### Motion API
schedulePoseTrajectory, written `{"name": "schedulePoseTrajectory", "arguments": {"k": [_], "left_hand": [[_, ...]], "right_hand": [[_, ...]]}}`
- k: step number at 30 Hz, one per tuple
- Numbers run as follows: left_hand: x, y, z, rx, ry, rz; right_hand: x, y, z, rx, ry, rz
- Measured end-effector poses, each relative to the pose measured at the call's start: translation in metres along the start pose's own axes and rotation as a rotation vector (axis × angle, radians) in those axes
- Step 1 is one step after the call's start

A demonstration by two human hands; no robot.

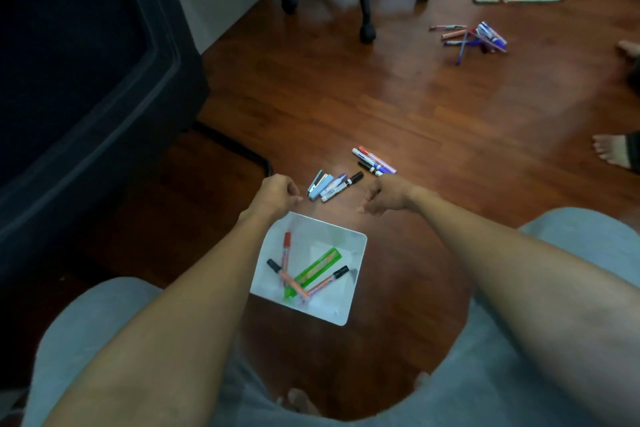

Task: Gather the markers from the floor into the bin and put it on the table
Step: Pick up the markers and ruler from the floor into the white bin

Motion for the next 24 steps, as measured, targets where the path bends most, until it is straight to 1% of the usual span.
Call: {"name": "schedulePoseTrajectory", "arguments": {"k": [5, 9, 13, 17, 19, 24], "left_hand": [[-0.020, -0.023, -0.024, 0.047, -0.023, -0.051], [-0.024, -0.047, -0.038, 0.046, -0.021, -0.082], [-0.017, -0.079, -0.065, 0.071, -0.016, -0.046], [-0.010, -0.109, -0.090, 0.067, -0.020, -0.006], [-0.009, -0.120, -0.098, 0.058, -0.043, 0.005], [0.002, -0.142, -0.122, 0.073, -0.074, 0.025]], "right_hand": [[-0.030, -0.008, -0.001, -0.112, 0.000, -0.082], [-0.039, -0.026, -0.006, -0.218, -0.042, -0.146], [-0.044, -0.058, -0.015, -0.327, -0.114, -0.195], [-0.041, -0.092, -0.024, -0.368, -0.210, -0.280], [-0.037, -0.110, -0.027, -0.415, -0.251, -0.315], [-0.036, -0.135, -0.035, -0.503, -0.237, -0.358]]}}
Point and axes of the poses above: each hand's wrist, its own y-axis away from the middle knuckle, its own z-axis out of the back of the hand, x = y × z, the point moved 3 cm from there along -y, towards the middle knuckle, and after that the axes turned 5 degrees about -x, right-handed, at the moved point
